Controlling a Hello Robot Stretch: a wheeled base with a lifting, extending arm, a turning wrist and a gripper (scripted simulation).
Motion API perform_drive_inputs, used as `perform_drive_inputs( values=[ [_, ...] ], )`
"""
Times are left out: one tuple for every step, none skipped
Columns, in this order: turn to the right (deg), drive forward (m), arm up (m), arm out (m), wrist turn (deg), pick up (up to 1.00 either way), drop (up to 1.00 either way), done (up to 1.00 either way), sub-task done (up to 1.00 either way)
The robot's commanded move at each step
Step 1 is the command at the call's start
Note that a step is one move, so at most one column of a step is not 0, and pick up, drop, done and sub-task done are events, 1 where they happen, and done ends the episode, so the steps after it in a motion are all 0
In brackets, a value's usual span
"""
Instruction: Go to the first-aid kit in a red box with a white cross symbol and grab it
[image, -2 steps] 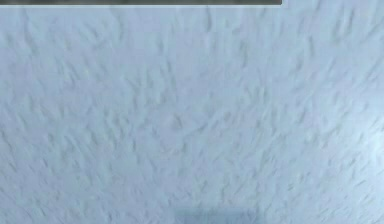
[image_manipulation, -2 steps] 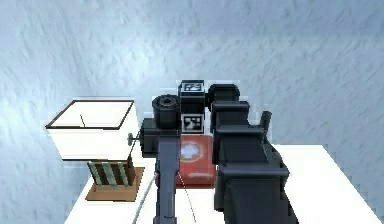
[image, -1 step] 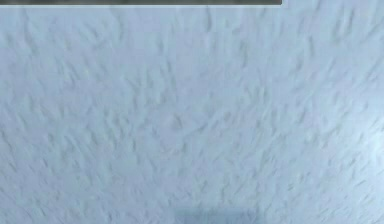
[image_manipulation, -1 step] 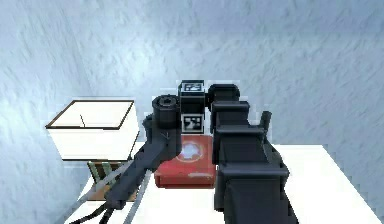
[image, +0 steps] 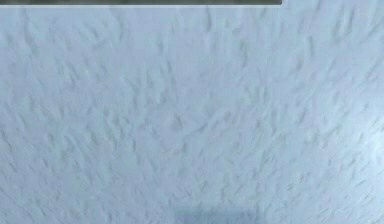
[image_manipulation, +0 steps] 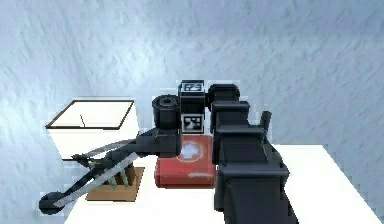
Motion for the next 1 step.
perform_drive_inputs(
  values=[
    [0.0,0.0,0.0,0.0,45.0,0.0,0.0,0.0,0.0]
  ],
)
